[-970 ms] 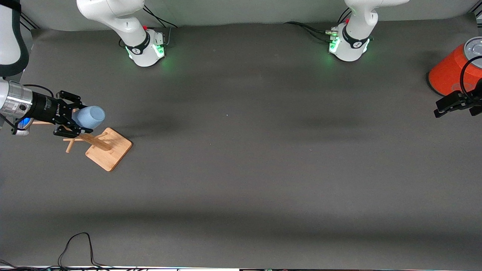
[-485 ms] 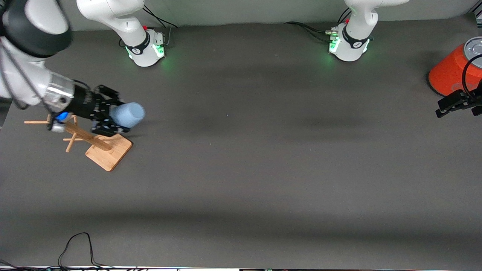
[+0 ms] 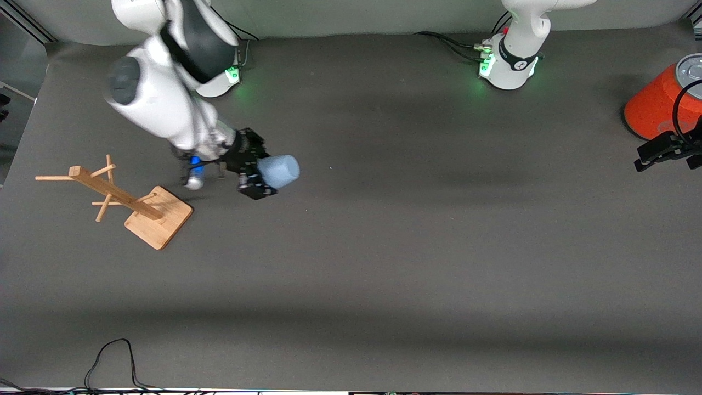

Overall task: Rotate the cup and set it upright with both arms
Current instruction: 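Slide the blue cup off the peg and carry it to mid-table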

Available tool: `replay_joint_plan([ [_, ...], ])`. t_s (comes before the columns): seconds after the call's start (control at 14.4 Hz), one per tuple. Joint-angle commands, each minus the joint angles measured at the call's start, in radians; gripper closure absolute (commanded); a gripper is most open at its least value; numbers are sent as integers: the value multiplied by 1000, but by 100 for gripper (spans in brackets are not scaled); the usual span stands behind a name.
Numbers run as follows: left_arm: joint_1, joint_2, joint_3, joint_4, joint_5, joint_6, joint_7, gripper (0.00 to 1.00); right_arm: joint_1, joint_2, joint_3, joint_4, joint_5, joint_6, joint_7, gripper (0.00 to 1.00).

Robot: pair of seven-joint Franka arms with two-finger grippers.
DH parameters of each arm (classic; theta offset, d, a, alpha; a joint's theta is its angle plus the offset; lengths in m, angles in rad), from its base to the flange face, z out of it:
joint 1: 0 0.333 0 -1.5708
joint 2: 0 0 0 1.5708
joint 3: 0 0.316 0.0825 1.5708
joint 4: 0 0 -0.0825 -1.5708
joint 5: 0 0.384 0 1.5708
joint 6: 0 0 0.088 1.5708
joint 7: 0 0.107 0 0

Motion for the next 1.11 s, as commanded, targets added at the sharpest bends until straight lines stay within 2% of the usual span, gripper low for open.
replay_joint_plan([
  [0.0, -8, 16, 7, 25, 0, -13, 16, 0, 76, 132, 28, 115, -173, 6, 178, 29],
  [0.14, -9, 17, 7, 25, 0, -13, 17, 0, 147, 227, 29, 184, -306, 6, 302, 29],
  [0.42, -11, 20, 5, 24, 1, -14, 16, 0, 248, 400, 28, 313, -449, 6, 416, 29],
  [0.48, -11, 20, 5, 24, 1, -14, 17, 0, 262, 437, 28, 327, -507, 4, 425, 28],
  [0.55, -9, 26, 5, 24, 1, -14, 16, 0, 273, 463, 28, 330, -549, 3, 425, 21],
  [0.69, -9, 29, 7, 24, 1, -14, 16, 0, 320, 505, 22, 330, -578, 2, 439, 21],
  [0.9, -11, 31, 5, 24, 3, -11, 16, 0, 331, 578, 26, 359, -664, 4, 514, 21],
  [1.04, -12, 31, 5, 24, 3, -11, 16, 0, 353, 624, 26, 387, -690, 4, 529, 21],
])
